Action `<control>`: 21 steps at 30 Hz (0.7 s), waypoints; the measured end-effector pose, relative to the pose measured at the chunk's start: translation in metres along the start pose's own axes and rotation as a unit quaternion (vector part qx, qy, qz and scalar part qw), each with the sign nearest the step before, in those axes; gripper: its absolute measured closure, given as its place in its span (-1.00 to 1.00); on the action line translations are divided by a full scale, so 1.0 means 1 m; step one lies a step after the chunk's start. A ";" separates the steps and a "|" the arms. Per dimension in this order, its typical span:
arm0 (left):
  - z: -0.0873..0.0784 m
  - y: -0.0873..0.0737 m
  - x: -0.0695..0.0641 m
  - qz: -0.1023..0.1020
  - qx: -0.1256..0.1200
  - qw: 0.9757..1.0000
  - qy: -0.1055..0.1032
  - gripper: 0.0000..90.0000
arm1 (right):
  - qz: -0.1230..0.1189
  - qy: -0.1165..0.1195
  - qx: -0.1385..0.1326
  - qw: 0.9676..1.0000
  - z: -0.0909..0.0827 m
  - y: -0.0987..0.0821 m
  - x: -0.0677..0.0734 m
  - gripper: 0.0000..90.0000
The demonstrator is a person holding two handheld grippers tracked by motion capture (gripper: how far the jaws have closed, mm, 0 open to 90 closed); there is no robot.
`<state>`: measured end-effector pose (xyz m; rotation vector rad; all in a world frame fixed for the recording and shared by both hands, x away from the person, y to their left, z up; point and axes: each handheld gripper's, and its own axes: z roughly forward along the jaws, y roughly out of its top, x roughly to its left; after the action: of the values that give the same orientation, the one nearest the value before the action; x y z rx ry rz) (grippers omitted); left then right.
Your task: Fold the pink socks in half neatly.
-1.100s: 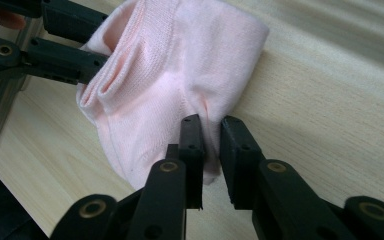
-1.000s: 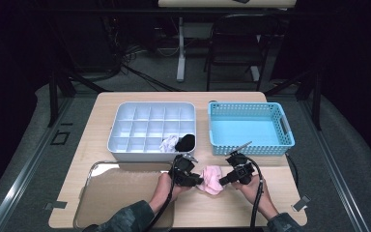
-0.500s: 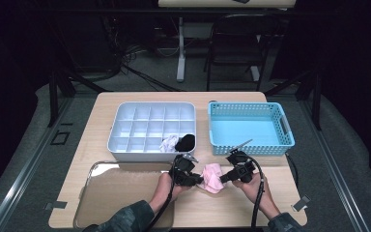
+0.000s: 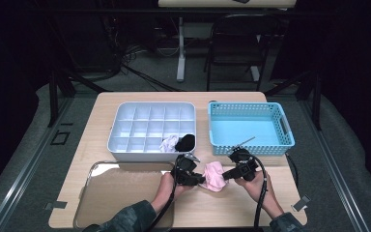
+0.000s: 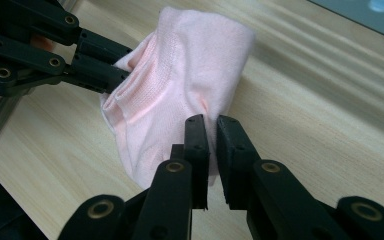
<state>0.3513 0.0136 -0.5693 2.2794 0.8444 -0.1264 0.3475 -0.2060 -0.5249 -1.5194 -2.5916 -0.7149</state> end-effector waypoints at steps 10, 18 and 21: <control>0.001 0.001 0.001 -0.002 -0.003 1.000 -0.002 0.81 | -0.010 -0.004 -0.003 1.000 -0.005 0.001 0.002 0.87; 0.001 0.000 0.002 -0.005 -0.004 1.000 -0.007 0.81 | -0.013 -0.003 -0.012 1.000 -0.008 0.001 0.006 0.87; 0.001 0.000 0.002 -0.006 -0.005 1.000 -0.007 0.82 | -0.015 -0.002 -0.018 1.000 -0.009 0.001 0.007 0.87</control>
<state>0.3533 0.0140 -0.5706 2.2631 0.8496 -0.1423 0.3430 -0.2034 -0.5144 -1.4949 -2.6250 -0.7652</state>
